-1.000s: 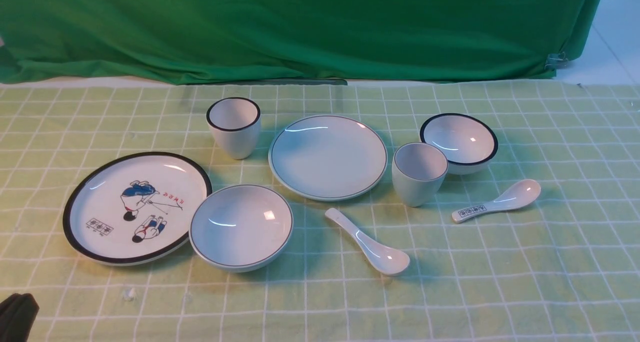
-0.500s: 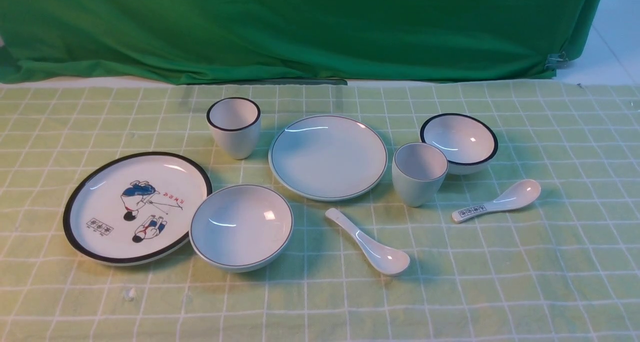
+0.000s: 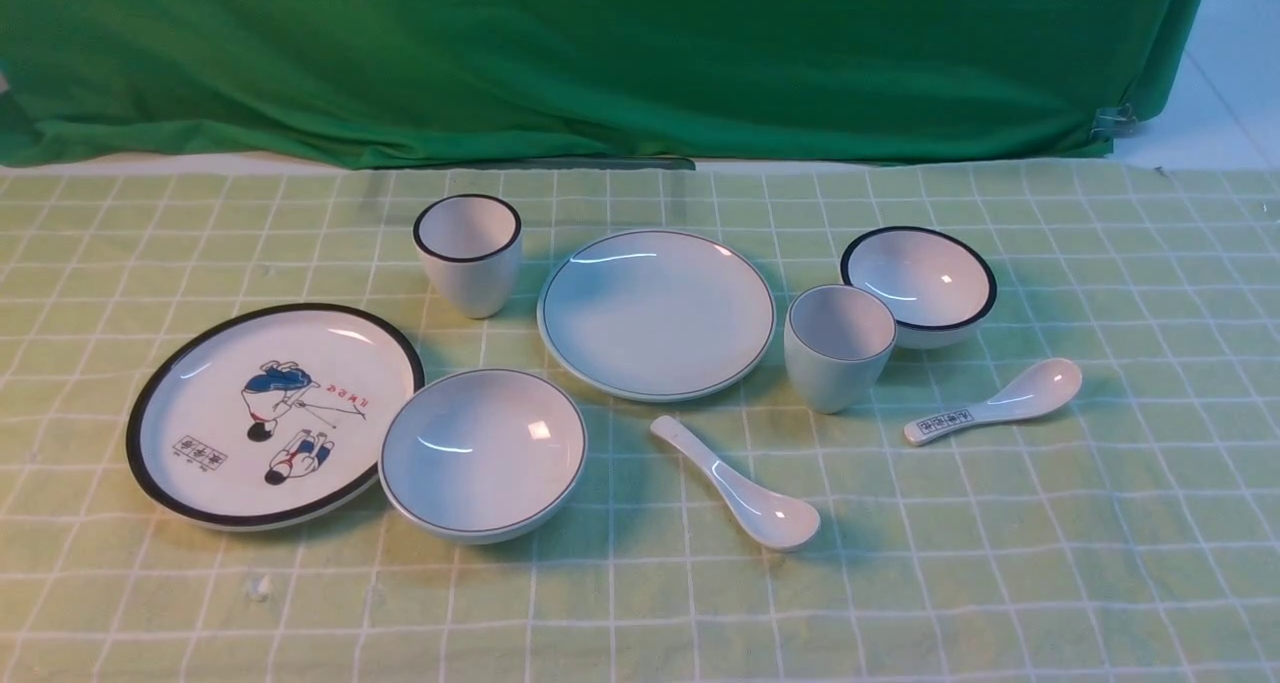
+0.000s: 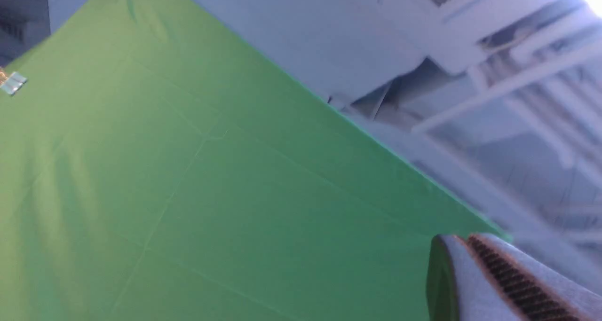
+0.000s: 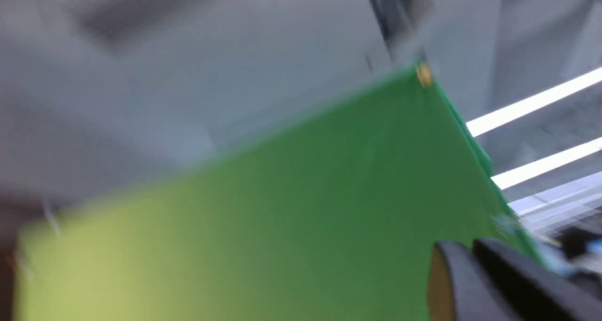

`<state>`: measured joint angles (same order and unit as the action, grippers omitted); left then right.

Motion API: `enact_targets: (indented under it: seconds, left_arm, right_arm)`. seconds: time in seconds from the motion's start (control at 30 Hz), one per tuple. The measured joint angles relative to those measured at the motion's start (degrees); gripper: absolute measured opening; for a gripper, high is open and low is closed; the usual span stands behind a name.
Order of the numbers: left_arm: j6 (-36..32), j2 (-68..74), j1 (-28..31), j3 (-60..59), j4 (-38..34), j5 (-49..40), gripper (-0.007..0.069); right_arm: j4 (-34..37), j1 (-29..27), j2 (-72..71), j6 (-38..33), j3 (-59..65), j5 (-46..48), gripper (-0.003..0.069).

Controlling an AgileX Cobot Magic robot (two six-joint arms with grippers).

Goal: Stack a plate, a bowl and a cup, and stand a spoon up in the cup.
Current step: Use the left arm to grab a blue rice bowl

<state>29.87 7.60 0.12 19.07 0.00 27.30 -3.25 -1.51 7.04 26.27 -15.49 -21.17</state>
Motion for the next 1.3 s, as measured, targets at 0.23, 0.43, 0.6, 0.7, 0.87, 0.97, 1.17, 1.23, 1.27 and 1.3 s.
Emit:
enact_targets:
  seconds: [0.23,0.43,0.6,0.7,0.87,0.97,1.17,1.23,1.27,1.3]
  left_arm:
    - [-7.22,17.13,0.00,9.07,2.35,-6.24,0.0017]
    - [-5.39,30.75,-1.54,15.10,5.12,-26.86,0.0017]
    - [-15.69,46.25,-8.06,23.98,-2.54,-53.49,0.0017]
    - [-21.64,52.85,-10.72,26.52,-7.25,-58.81,0.0017]
    - [-25.59,67.71,-14.43,32.09,-9.45,-62.05,0.0059]
    - [-25.63,73.39,-14.56,34.72,-9.26,-61.89,0.0119]
    - [-25.63,83.38,-14.56,38.54,-7.87,-60.17,0.0341]
    - [-25.18,85.00,-14.56,39.39,-6.89,-59.90,0.0381]
    - [-23.32,86.25,-14.56,40.11,-5.39,-59.68,0.0407]
    - [-20.63,86.94,-14.56,40.57,-3.81,-59.60,0.0421]
  right_arm:
    - [-3.24,0.00,16.23,-17.76,-6.06,6.79,0.0032]
    - [-3.23,1.20,28.52,-19.60,-8.18,19.24,0.0034]
    - [-1.57,8.87,43.62,-24.07,-15.61,45.64,0.0034]
    - [0.80,13.16,49.75,-28.03,-18.13,51.94,0.0034]
    - [7.86,22.29,63.74,-35.42,-23.66,56.13,0.0034]
    - [9.33,25.27,68.04,-37.55,-26.44,59.08,0.0034]
    - [10.09,27.18,69.83,-38.64,-27.90,60.21,0.0036]
    - [10.09,27.38,69.83,-38.64,-28.02,60.21,0.0036]
    - [10.09,27.44,69.83,-38.69,-28.14,60.21,0.0036]
    - [10.09,27.44,69.83,-38.69,-28.21,60.21,0.0038]
